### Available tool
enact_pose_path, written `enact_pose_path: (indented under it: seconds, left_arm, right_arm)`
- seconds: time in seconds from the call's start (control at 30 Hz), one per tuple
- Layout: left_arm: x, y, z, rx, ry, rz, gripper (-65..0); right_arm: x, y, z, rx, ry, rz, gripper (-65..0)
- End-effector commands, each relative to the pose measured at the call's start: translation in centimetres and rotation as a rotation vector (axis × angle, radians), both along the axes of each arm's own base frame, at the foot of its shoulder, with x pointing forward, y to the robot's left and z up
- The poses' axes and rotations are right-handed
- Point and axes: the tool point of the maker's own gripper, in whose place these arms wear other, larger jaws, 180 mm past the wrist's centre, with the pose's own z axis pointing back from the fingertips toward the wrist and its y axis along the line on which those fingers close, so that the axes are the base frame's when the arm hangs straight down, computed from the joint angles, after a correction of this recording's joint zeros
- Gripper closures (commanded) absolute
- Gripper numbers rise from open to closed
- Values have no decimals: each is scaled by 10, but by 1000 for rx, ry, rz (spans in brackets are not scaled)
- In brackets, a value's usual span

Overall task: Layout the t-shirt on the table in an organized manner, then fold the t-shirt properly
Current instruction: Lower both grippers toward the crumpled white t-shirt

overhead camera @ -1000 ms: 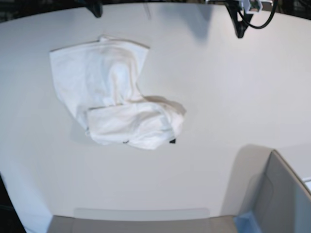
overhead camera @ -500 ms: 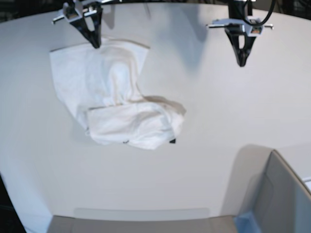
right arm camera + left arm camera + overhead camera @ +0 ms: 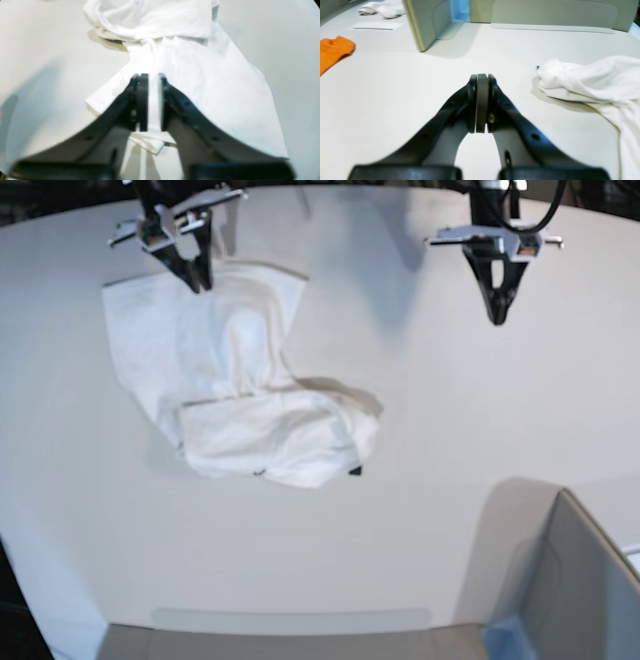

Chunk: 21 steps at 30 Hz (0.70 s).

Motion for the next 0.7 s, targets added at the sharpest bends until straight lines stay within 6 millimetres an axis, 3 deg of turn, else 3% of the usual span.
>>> enact_pose_path:
  seconds: [0.0,0.13,0.4,0.57,0.67]
  left_arm:
    - [-1,0,9,15,-29,-9,-21]
    - [1,2,10,44,-26,-51,-84]
    - [0,-11,7,94,6,-227,-100]
    - [2,-11,8,101,1,-245,-100]
    - [10,-13,13,99,-28,-244,-100]
  right_arm:
    - [0,2,10,18,-35,-7,-137]
    - [-8,5,8,45,-8,-38,-212]
    - [-11,4,9,54,-2,-63,-216]
    - [12,-6,15,45,-51,-122,-216]
    - [39,-20,20,12,-82,-159,-216]
